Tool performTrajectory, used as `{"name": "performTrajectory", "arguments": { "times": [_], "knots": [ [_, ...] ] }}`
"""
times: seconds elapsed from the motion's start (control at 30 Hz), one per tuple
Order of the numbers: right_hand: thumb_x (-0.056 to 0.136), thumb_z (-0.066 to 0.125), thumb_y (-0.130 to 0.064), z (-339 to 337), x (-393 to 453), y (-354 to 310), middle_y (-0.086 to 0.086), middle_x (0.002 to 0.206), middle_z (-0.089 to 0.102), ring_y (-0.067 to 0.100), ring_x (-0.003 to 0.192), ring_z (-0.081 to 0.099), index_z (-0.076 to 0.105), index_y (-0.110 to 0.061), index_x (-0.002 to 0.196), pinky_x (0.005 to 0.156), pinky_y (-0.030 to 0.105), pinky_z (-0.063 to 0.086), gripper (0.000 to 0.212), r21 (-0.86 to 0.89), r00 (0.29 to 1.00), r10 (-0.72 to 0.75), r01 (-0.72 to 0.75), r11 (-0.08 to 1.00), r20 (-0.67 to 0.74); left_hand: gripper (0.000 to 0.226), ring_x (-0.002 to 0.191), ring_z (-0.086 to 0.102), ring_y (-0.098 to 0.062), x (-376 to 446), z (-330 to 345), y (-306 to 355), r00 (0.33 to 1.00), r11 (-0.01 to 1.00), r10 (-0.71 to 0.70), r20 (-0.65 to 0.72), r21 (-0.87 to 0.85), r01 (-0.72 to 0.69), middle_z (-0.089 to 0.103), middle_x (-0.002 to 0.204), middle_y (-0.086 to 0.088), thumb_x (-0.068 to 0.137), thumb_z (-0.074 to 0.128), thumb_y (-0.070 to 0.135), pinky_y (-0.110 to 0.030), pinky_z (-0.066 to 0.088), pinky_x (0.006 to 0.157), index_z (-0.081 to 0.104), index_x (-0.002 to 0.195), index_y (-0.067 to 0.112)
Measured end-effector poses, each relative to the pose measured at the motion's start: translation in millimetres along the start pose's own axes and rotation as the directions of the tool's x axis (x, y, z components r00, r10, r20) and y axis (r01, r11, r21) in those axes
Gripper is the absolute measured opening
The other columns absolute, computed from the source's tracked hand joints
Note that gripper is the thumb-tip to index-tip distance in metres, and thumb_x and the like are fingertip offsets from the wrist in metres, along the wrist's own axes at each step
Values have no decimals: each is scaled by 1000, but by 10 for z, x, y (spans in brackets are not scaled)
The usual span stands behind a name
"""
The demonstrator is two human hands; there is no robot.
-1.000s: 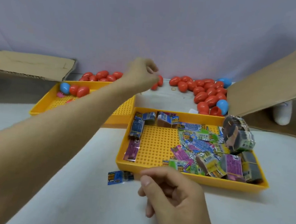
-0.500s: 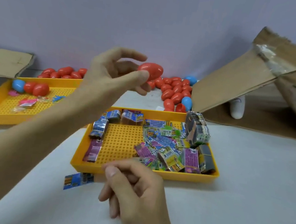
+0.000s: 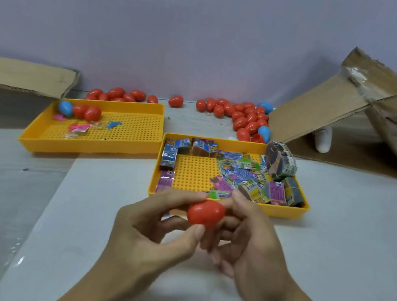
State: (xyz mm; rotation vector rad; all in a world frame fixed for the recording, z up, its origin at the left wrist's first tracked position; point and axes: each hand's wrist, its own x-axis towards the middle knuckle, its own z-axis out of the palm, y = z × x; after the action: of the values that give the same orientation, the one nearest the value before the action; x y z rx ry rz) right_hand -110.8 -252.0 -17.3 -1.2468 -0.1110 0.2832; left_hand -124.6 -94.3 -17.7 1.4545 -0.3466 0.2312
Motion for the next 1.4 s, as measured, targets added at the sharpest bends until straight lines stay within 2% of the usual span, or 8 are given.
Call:
{"name": "performTrajectory", "arguments": {
  "times": [0.1, 0.27, 0.4, 0.5, 0.73, 1.17, 1.3, 1.4],
  "knots": [
    [79, 62, -56, -2, 5, -52, 14, 61, 62, 19, 42, 54, 74, -9, 83, 34, 16, 34, 49, -24, 1000, 5, -5, 1000, -28, 29, 70, 69, -23, -13, -43, -5, 997, 997, -75, -1, -4, 75, 72, 93, -9, 69, 73, 21, -24, 56, 62, 79, 98, 26],
    [76, 81, -32, 62, 2, -13, 17, 62, 66, 23, 48, 62, 75, -9, 80, 33, 21, 40, 23, -128, 997, -42, 34, 991, -66, 32, 86, 71, -26, 23, -76, -83, 987, 987, -155, -30, -37, 154, 68, 101, -4, 69, 73, 23, -29, 58, 71, 77, 99, 20],
    [71, 85, -29, 31, 10, -50, 17, 63, 67, 23, 48, 63, 76, -11, 79, 34, 21, 41, 22, -119, 993, -54, 42, 992, -104, 36, 66, 72, -31, 22, -92, -91, 956, 943, -291, -25, -176, 282, 71, 88, -15, 66, 73, 25, -38, 60, 64, 76, 102, 24],
    [69, 82, -31, 19, -6, -81, 16, 66, 68, 23, 52, 64, 77, -14, 83, 36, 23, 42, 23, -148, 989, -107, 91, 985, -103, 35, 58, 68, -30, 51, -127, -98, 933, 891, -359, -34, -310, 331, 66, 77, -23, 64, 70, 25, -33, 58, 61, 76, 95, 11],
    [66, 79, -30, 23, -25, -75, 15, 77, 72, 23, 61, 70, 77, -21, 100, 38, 27, 47, 35, -184, 983, -167, 151, 971, -74, 29, 62, 66, -29, 53, -123, -89, 942, 892, -335, -27, -330, 308, 65, 73, -21, 73, 68, 31, -31, 57, 58, 75, 91, 9],
    [70, 78, -8, -5, 0, -6, 8, 95, 73, 20, 79, 68, 77, -21, 102, 48, 28, 54, 34, -289, 958, -284, 278, 916, 22, 15, 85, 75, -31, 23, -93, -134, 971, 956, -199, -132, -246, 163, 75, 90, -11, 76, 75, 23, -35, 60, 71, 76, 89, 16],
    [71, 76, -6, -25, 16, -1, 7, 98, 73, 19, 83, 68, 76, -22, 105, 51, 28, 55, 38, -264, 963, -268, 256, 930, -10, 27, 93, 73, -31, 14, -99, -170, 974, 971, -172, -150, -193, 142, 74, 101, -12, 70, 79, 19, -40, 60, 80, 74, 97, 20],
    [69, 81, -20, -25, 9, -13, 6, 96, 70, 20, 81, 68, 75, -25, 107, 51, 30, 55, 39, -227, 974, -217, 197, 954, -67, 36, 92, 73, -23, 20, -109, -173, 971, 970, -186, -152, -184, 157, 75, 101, -8, 65, 80, 21, -28, 58, 78, 76, 100, 25]
  ]
}}
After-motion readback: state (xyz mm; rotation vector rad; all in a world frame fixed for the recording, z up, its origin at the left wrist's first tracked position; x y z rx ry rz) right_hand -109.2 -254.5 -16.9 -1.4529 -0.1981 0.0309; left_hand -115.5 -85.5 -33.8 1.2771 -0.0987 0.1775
